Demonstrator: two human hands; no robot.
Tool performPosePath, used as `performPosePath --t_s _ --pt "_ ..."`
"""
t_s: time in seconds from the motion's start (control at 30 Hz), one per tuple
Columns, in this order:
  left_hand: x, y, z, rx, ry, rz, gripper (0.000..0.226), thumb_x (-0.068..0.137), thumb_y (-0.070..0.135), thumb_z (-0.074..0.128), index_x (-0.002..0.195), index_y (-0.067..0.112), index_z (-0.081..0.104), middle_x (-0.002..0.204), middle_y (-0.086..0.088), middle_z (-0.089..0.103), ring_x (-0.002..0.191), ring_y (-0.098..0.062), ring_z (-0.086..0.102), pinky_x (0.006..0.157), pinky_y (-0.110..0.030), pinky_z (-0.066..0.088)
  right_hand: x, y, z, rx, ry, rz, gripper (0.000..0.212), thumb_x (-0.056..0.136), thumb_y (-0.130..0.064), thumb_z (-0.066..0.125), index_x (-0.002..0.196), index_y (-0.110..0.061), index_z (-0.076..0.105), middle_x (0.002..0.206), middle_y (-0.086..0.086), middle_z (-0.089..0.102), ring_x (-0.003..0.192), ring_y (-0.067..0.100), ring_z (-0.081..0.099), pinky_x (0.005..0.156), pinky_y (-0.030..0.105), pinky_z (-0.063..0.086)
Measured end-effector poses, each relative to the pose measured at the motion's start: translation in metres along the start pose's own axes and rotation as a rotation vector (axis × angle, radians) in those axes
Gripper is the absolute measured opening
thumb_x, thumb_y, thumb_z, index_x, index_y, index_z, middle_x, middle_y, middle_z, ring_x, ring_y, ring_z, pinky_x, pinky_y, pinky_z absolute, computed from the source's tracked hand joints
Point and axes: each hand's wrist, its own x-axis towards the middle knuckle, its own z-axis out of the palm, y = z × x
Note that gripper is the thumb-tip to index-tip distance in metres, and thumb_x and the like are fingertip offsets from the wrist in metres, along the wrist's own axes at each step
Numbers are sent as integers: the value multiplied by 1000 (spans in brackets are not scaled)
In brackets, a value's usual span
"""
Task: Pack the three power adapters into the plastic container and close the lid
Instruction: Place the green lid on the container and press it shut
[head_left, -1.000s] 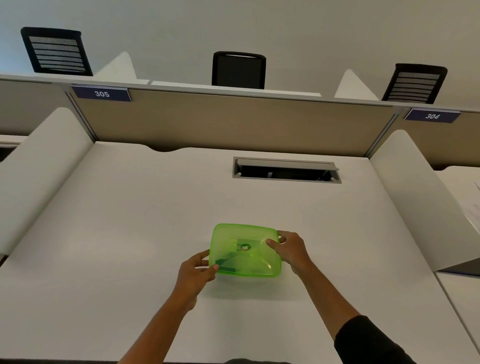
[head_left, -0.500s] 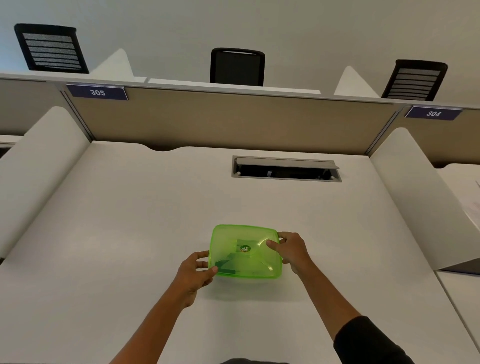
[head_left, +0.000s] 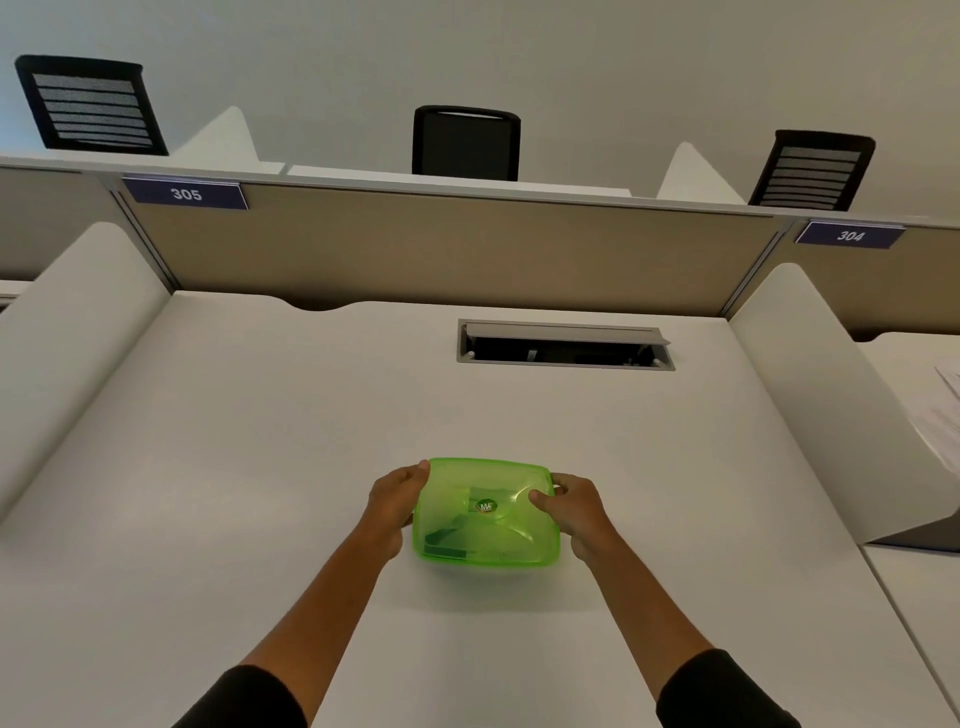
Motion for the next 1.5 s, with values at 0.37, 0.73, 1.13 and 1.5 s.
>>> performPosePath --t_s 0.37,0.73,1.13,1.5 --pt "22 5 15 -96 132 4 30 96 10 74 119 -8 73 129 -27 72 125 -44 67 110 -58 54 -2 5 5 -35 31 -37 30 92 -7 75 122 -7 76 107 20 78 106 37 74 97 52 60" --pt "0 -32 -9 9 86 10 38 93 35 77 124 14 69 117 -14 75 91 -26 72 71 -36 58 -10 25 -10 77 -35 102 47 85 -23 87 125 -6 69 114 16 74 103 31 75 83 45 65" --pt "-32 -69 -28 -255 -35 -85 43 82 5 86 118 -8 65 101 -27 78 76 -26 82 66 -34 68 -19 50 -28 265 -263 344 40 63 -5 98 81 -4 62 74 11 66 60 24 68 63 30 64" --pt "-37 -68 -26 -314 -38 -74 48 83 -3 83 124 -12 60 101 -29 77 83 -35 78 65 -35 68 -19 56 -25 295 -238 322 35 74 0 91 72 -7 57 75 14 61 67 28 64 51 23 55"
